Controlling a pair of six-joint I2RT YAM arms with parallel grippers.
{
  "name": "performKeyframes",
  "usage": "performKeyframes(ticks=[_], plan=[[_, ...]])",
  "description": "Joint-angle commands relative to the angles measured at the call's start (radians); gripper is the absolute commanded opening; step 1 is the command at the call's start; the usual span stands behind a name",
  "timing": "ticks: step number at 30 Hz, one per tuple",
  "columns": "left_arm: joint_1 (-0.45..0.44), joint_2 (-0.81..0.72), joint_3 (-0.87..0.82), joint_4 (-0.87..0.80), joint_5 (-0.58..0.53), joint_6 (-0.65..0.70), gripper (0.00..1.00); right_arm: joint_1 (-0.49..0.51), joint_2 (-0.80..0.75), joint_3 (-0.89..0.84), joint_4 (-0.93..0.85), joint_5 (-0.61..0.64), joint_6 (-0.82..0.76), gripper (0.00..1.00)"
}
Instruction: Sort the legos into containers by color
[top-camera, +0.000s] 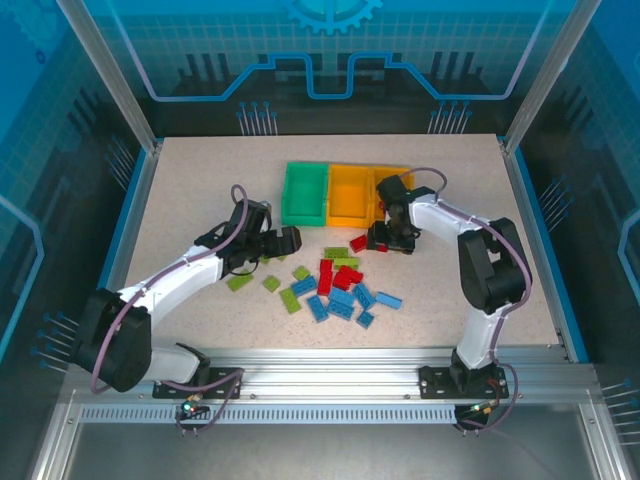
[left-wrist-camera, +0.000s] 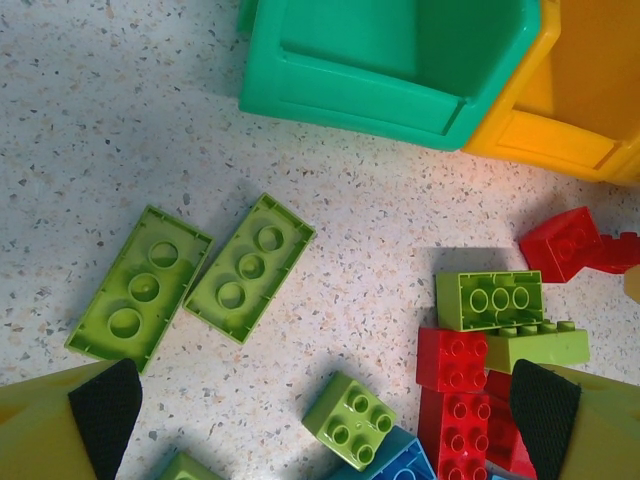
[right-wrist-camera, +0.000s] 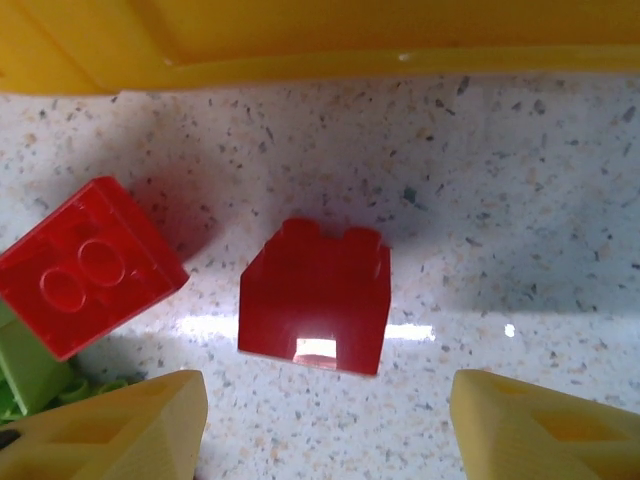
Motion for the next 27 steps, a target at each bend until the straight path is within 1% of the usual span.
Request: performKeyframes(ticks=[1, 7, 14, 17, 19, 24, 27], plan=[[-0.006, -0.005, -0.017, 0.003, 0.01, 0.018, 0.99, 0.002, 0.047, 0.034, 0.008, 0.036, 0.022, 0.65], [-0.006, -0.005, -0.018, 0.005, 0.008, 0.019, 0.99, 0.002, 0.085, 0.049, 0.016, 0.051, 0.022, 0.61], [-0.006, 0.001, -0.019, 0.0, 0.011, 0.017, 0.99, 0.005, 0.105, 0.058, 0.011, 0.077, 0.003, 0.51], [-0.006, 0.0, -0.023, 0.002, 0.011, 0.015, 0.99, 0.005, 0.096, 0.051, 0.022, 0.086, -0.001, 0.51], [-0.007, -0.001, -0.024, 0.001, 0.012, 0.015, 0.99, 0.005, 0.099, 0.056, 0.018, 0.086, -0.007, 0.47], [-0.006, -0.002, -0.028, 0.002, 0.012, 0.014, 0.99, 0.004, 0.094, 0.051, 0.013, 0.097, -0.03, 0.33], [-0.006, 0.001, -0.026, 0.001, 0.013, 0.012, 0.99, 0.003, 0.085, 0.045, 0.016, 0.097, -0.049, 0.28]])
